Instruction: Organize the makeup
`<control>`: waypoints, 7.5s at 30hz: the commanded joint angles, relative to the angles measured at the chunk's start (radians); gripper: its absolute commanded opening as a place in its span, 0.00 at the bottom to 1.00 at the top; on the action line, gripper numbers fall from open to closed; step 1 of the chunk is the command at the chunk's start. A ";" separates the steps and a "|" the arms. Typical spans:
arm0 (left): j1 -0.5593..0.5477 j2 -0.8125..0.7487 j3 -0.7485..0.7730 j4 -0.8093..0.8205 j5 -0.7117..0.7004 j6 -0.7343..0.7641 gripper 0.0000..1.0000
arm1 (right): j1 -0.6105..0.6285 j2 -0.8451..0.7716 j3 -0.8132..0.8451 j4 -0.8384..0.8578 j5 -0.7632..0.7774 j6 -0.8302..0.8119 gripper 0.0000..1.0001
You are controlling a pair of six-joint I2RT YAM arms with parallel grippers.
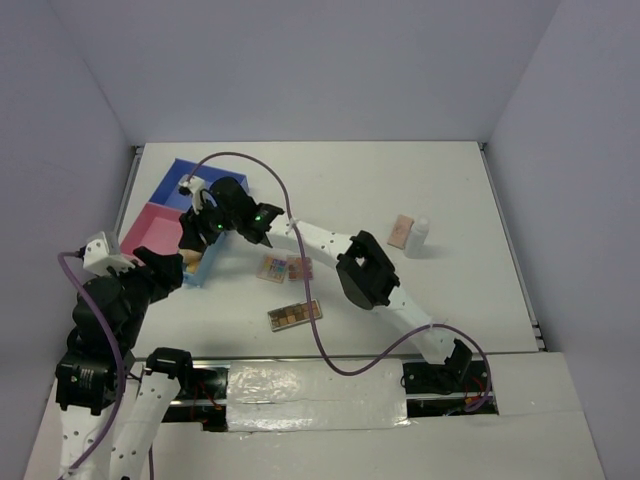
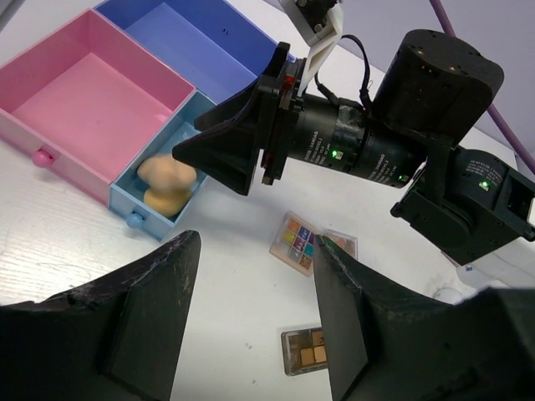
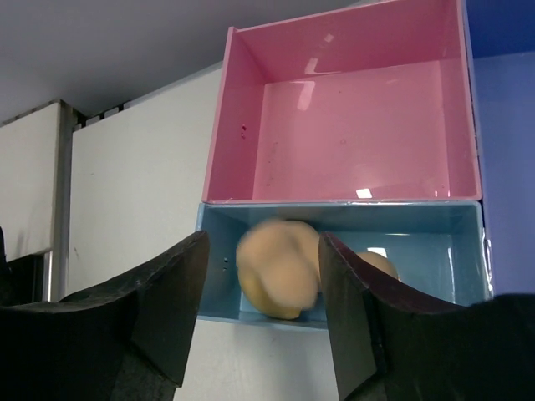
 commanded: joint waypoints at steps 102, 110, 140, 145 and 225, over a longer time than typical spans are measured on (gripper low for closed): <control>-0.484 1.360 0.257 0.264 -0.066 0.130 0.00 | -0.635 -0.863 -0.841 -0.452 -0.301 -0.372 0.79; -0.438 1.169 0.309 0.199 -0.129 0.173 0.00 | -0.635 -0.861 -0.841 -0.459 -0.312 -0.375 0.79; 0.323 1.276 0.281 0.322 -0.151 0.281 0.73 | -0.611 -0.834 -0.810 -0.557 -0.384 -0.463 0.80; 0.323 1.264 0.271 0.319 -0.131 0.279 0.85 | -0.611 -0.827 -0.807 -0.565 -0.381 -0.472 0.80; -0.253 0.438 -0.262 0.521 0.197 -0.089 0.86 | -0.921 -0.375 -0.595 -0.778 0.398 0.223 0.91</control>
